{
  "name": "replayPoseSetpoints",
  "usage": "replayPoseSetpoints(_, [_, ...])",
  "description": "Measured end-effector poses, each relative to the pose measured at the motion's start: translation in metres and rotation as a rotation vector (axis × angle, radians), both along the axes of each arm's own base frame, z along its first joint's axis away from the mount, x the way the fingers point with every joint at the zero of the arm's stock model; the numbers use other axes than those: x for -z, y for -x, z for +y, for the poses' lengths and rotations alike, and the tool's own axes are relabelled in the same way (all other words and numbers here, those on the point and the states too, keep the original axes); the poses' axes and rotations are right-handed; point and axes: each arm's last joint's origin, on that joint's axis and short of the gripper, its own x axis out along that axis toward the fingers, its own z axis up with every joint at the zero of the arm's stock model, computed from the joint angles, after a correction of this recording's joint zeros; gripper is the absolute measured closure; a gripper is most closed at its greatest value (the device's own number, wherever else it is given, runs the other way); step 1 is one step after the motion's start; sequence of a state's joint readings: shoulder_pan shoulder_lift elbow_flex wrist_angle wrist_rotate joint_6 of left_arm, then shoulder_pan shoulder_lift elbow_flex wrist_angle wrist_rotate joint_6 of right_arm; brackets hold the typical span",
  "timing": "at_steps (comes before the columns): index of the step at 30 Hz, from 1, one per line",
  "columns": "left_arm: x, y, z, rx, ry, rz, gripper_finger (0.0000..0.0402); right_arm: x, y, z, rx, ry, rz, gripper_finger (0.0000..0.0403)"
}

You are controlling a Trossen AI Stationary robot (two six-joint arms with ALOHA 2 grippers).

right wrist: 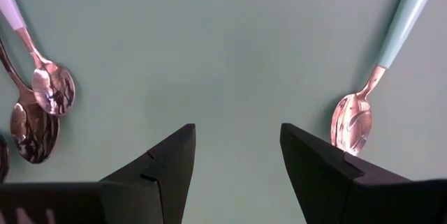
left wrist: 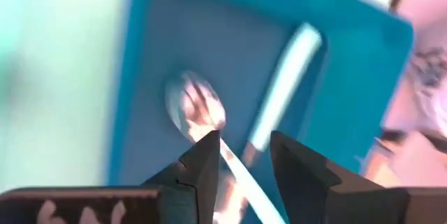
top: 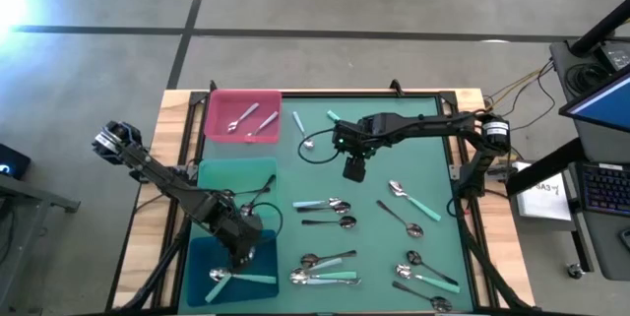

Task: Sort silverware by color (type)
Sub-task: Put the blue spoon into the pink blue bin

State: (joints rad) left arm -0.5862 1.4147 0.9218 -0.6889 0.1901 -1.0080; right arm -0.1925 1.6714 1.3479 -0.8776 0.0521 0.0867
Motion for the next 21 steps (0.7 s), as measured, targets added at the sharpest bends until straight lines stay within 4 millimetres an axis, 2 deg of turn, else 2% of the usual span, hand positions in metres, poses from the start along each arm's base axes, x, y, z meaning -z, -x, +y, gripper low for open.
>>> replayPoseSetpoints(7, [-0.009, 0.003, 0.023, 0.01, -0.102, -0.034, 0.029, -0.002, -0.006, -0.001, -0.001, 0.014, -0.069, 0.0202])
replayPoseSetpoints(12, [-0.013, 0.006, 0.047, 0.076, -0.216, -0.023, 0.029, -0.01, -0.021, -0.007, 0.025, 0.042, -0.249, 0.0202])
replayPoseSetpoints(17, [-0.021, 0.011, 0.079, 0.149, -0.388, -0.033, 0.029, -0.013, -0.034, -0.025, 0.097, 0.057, -0.403, 0.0202])
replayPoseSetpoints(21, [-0.029, 0.021, 0.108, 0.192, -0.513, -0.005, 0.029, 0.002, -0.041, -0.044, 0.163, 0.053, -0.432, 0.0202])
